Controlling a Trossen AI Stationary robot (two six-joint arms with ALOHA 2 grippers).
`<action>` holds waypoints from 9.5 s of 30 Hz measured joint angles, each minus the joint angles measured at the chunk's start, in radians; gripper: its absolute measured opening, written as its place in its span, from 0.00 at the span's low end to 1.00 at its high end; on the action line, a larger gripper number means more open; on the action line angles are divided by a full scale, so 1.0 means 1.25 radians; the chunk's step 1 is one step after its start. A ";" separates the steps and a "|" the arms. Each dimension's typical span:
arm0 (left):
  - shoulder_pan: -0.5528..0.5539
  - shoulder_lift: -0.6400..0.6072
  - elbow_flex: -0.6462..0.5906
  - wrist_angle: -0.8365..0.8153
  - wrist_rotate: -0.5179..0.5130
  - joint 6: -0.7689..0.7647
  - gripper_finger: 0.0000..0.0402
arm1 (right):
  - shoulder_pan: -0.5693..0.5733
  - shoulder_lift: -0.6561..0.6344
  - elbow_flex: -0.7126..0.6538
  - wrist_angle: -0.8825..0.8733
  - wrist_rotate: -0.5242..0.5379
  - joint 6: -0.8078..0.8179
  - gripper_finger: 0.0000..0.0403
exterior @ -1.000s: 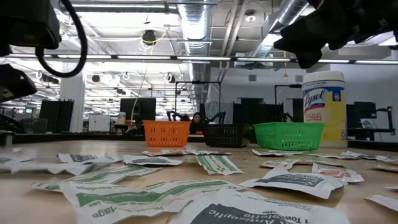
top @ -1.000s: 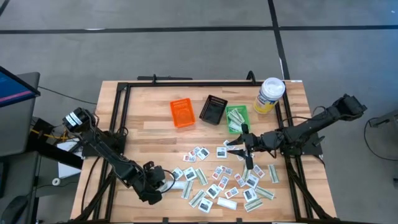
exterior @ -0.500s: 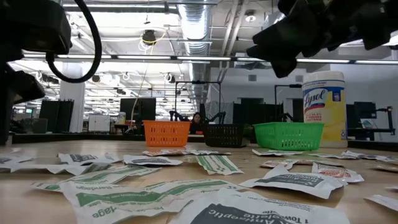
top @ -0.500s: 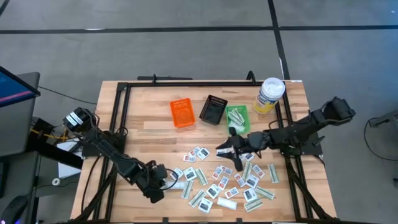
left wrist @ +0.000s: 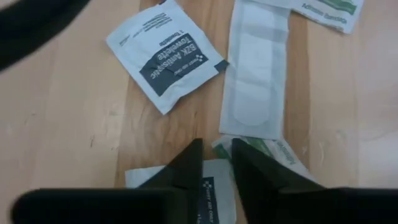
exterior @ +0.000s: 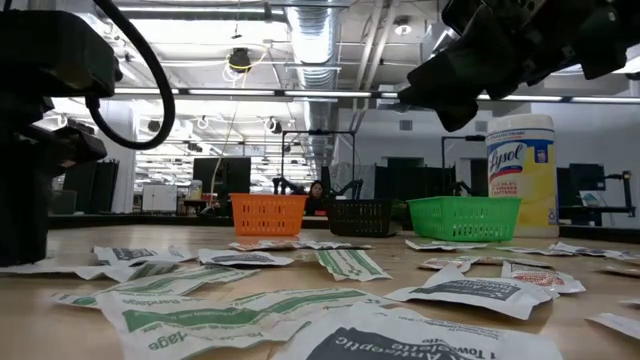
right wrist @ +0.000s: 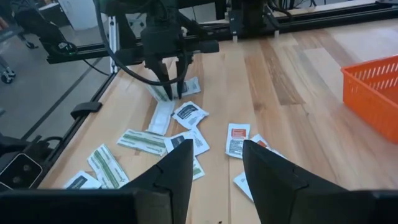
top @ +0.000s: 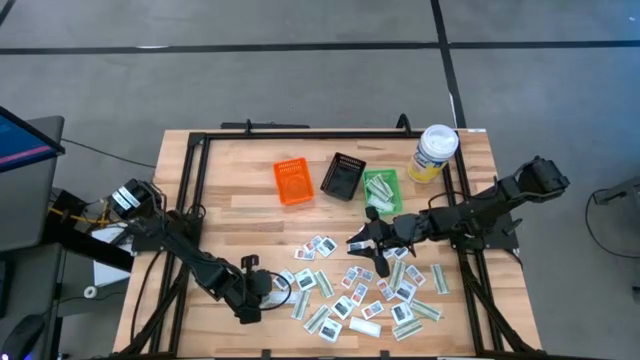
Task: Pick & Place First Aid Supplies
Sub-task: Put the green bandage pack into the green basket, then put the black towelette pack into the black basket
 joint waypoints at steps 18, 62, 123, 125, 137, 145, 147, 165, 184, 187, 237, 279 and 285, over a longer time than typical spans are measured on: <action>0.034 -0.174 -0.004 0.017 -0.254 0.140 0.01 | -0.037 0.075 0.001 0.147 0.001 0.001 0.34; 0.187 -0.033 -0.003 0.345 -0.419 0.314 0.01 | -0.094 0.490 0.369 0.017 -0.040 0.163 0.03; 0.197 -0.033 -0.003 0.349 -0.262 0.284 0.22 | -0.379 -0.005 0.323 -1.070 0.033 0.083 0.22; 0.197 -0.033 -0.003 0.349 -0.262 0.284 0.22 | -0.381 -0.006 0.323 -1.070 0.045 0.083 0.24; 0.198 -0.032 -0.003 0.348 -0.198 0.281 0.22 | -0.325 -0.007 0.382 -0.968 0.058 0.022 0.27; 0.199 -0.008 -0.004 0.348 -0.156 0.264 0.23 | -0.189 0.038 0.381 -0.782 -0.012 0.025 0.27; 0.199 0.001 -0.004 0.345 -0.148 0.262 0.24 | -0.150 0.068 0.383 -0.715 -0.012 0.033 0.27; 0.197 0.103 -0.002 0.340 -0.066 0.173 0.34 | -0.002 0.331 0.381 -0.461 -0.022 0.051 0.27; 0.209 0.042 -0.005 0.339 -0.151 0.224 0.02 | -0.048 0.493 0.381 -0.088 -0.179 0.177 0.27; 0.211 0.030 -0.005 0.341 -0.171 0.232 0.02 | -0.053 0.496 0.381 -0.077 -0.172 0.197 0.27; 0.219 0.027 -0.003 0.364 -0.253 0.285 0.04 | -0.110 0.467 0.382 -0.177 -0.168 0.145 0.01; 0.238 0.026 -0.003 0.358 -0.170 0.278 0.22 | -0.431 0.130 0.399 -0.583 -0.018 0.008 0.25; 0.298 0.029 -0.003 0.359 -0.088 0.224 0.29 | -0.283 0.046 0.399 -0.588 -0.018 0.008 0.25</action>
